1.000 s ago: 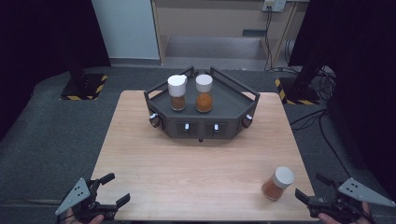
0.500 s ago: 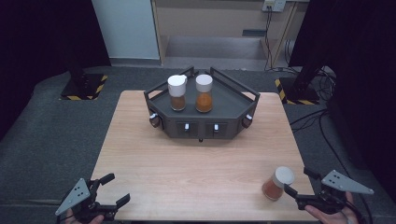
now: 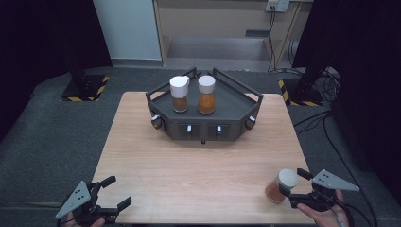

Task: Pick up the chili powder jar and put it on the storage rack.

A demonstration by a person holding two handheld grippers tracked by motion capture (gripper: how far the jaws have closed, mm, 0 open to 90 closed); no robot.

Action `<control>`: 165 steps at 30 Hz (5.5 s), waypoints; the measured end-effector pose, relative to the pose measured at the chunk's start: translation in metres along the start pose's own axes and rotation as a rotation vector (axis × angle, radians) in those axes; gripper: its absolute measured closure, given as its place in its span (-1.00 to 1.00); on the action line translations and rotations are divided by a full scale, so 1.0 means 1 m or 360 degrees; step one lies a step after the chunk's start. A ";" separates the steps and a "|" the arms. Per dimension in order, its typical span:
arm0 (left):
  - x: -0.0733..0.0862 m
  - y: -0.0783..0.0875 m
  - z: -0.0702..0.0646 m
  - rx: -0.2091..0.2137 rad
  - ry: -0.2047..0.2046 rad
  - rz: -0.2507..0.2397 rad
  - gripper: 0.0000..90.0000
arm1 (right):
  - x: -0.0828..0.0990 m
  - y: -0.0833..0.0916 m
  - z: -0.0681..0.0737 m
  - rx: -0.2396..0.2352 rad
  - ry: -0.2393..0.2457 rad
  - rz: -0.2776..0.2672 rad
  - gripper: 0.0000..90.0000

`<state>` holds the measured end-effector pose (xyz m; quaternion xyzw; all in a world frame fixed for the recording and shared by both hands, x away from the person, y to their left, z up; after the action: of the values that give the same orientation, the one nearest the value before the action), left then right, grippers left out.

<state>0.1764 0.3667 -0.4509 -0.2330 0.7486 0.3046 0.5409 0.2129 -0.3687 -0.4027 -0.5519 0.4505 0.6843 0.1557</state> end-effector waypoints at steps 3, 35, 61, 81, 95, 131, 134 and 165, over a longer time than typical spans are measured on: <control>0.000 0.000 0.000 0.0001 -0.0001 0.0001 -0.95 | 0.001 -0.006 0.000 -0.0011 0.0014 0.0016 -0.81; 0.000 -0.001 0.000 -0.0001 -0.0002 0.0007 -0.95 | 0.010 -0.018 -0.001 0.0032 0.0036 0.0010 -0.25; 0.001 0.000 0.000 -0.0004 0.0004 0.0012 -0.94 | -0.049 -0.030 -0.017 -0.0164 0.0153 0.0045 -0.25; 0.003 0.006 -0.002 -0.0040 0.0007 0.0004 -0.94 | -0.114 -0.059 -0.023 -0.0294 0.0253 0.0090 -0.25; 0.003 0.007 -0.002 -0.0037 0.0006 0.0005 -0.94 | -0.160 -0.072 -0.026 -0.0304 0.0240 0.0123 -0.25; 0.005 0.007 0.002 -0.0062 0.0043 0.0009 -0.94 | -0.262 -0.151 -0.052 -0.0121 0.0150 0.0070 -0.25; 0.005 0.008 0.002 -0.0066 0.0046 0.0010 -0.95 | -0.267 -0.161 -0.053 -0.0096 0.0141 0.0086 -0.25; 0.005 0.008 0.004 -0.0081 0.0044 0.0021 -0.95 | -0.268 -0.230 -0.067 0.0083 0.0057 0.0144 -0.25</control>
<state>0.1723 0.3750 -0.4552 -0.2460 0.7495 0.3238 0.5224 0.5092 -0.2196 -0.2640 -0.5389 0.4954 0.6686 0.1310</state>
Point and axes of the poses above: each handheld gripper's, and its own axes: y roughly backward along the jaws, x roughly out of its underside, z roughly to its left, the point moved 6 cm from there along -y, roughly forward along the jaws, and after that the axes turned 5 degrees about y, right-handed, at the moved point
